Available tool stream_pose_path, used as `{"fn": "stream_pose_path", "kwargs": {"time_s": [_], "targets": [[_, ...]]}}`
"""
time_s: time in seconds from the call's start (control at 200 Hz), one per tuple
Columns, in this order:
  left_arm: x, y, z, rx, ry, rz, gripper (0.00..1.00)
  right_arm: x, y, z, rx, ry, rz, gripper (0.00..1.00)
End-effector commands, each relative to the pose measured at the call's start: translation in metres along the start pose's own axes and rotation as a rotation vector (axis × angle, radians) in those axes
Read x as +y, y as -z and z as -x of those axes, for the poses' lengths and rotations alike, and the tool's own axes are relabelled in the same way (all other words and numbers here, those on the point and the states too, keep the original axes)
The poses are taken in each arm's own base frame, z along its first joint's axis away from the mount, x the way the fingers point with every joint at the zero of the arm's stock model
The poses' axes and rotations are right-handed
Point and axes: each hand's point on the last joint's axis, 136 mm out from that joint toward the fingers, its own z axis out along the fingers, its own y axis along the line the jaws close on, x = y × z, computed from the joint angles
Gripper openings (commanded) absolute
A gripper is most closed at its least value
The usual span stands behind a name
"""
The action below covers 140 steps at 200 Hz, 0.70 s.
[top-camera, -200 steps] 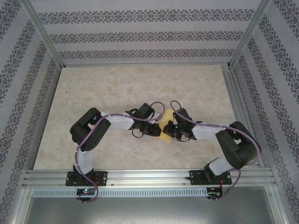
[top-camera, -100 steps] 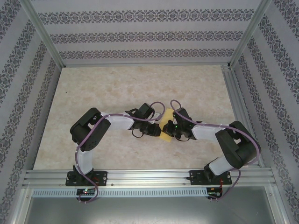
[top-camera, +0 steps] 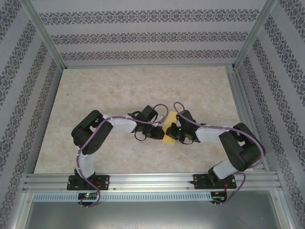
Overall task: Fold a paper plane with a square sheet of paper (fold left side to right side)
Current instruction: Fold the triangle a second time at the center of the table.
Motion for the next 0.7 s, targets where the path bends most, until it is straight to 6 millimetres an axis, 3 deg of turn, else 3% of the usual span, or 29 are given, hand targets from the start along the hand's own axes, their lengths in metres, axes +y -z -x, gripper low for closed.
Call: {"fn": "stream_pose_path", "kwargs": {"time_s": [0.0, 0.28, 0.694], "targets": [[0.036, -0.008, -0.033, 0.094, 0.039, 0.119, 0.15, -0.015, 0.007, 0.01, -0.036, 0.002, -0.053, 0.0], [0.036, -0.009, -0.033, 0.096, 0.04, 0.119, 0.15, -0.028, 0.019, 0.021, -0.062, -0.01, -0.071, 0.01], [0.035, -0.008, -0.033, 0.093, 0.038, 0.116, 0.15, -0.062, 0.034, 0.036, -0.09, -0.046, -0.127, 0.01]]}}
